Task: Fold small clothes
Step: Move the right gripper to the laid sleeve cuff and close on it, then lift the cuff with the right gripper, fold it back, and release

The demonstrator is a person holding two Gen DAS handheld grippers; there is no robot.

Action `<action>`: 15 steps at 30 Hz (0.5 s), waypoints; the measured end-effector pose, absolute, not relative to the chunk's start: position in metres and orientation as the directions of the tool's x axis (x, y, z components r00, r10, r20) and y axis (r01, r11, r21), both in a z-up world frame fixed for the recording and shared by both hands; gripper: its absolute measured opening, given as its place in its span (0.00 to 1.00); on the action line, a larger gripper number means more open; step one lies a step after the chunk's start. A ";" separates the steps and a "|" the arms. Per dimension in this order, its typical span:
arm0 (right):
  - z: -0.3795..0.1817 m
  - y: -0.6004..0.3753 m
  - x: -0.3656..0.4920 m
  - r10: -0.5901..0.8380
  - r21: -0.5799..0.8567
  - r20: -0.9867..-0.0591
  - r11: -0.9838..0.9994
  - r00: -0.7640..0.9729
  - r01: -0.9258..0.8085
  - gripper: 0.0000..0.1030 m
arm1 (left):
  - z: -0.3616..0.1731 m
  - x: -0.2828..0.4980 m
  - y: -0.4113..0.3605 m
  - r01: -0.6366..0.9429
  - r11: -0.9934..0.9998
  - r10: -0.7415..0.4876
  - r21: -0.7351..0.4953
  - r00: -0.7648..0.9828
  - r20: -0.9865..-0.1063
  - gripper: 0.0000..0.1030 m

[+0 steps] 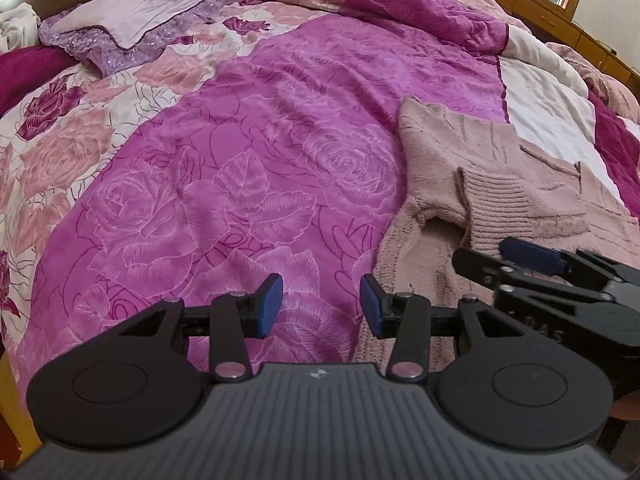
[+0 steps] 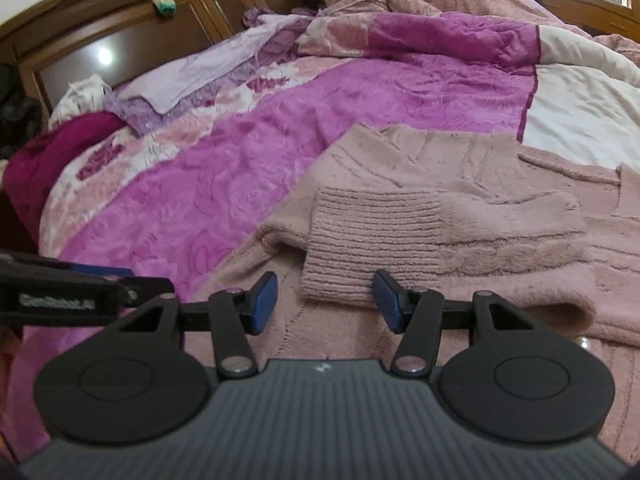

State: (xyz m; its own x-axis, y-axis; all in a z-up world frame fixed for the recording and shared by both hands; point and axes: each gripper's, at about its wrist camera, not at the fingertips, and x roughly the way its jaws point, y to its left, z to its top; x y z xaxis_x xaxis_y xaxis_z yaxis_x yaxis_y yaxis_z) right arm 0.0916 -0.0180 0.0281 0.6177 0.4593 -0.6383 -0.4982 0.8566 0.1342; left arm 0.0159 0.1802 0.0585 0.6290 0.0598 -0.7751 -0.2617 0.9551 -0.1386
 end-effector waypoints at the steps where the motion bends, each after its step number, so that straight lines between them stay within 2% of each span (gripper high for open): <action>1: 0.026 -0.016 0.093 0.456 0.126 -0.641 0.856 0.618 -0.502 0.54 | 0.058 0.017 0.180 -0.261 0.955 0.059 -0.139 0.628 -0.776 0.49; 4: 0.023 -0.013 0.095 0.446 0.109 -0.646 0.857 0.619 -0.504 0.51 | 0.058 0.018 0.177 -0.252 0.958 0.054 -0.138 0.628 -0.777 0.49; 7: 0.022 -0.010 0.096 0.415 0.068 -0.651 0.865 0.636 -0.496 0.37 | 0.059 0.018 0.173 -0.237 0.961 0.044 -0.140 0.634 -0.772 0.49; 12: 0.022 -0.012 0.099 0.402 0.059 -0.654 0.872 0.641 -0.486 0.22 | 0.061 0.020 0.165 -0.215 0.967 0.031 -0.139 0.639 -0.769 0.49; 15: 0.026 -0.017 0.098 0.412 0.079 -0.646 0.874 0.643 -0.480 0.16 | 0.060 0.021 0.161 -0.205 0.969 0.025 -0.138 0.635 -0.772 0.49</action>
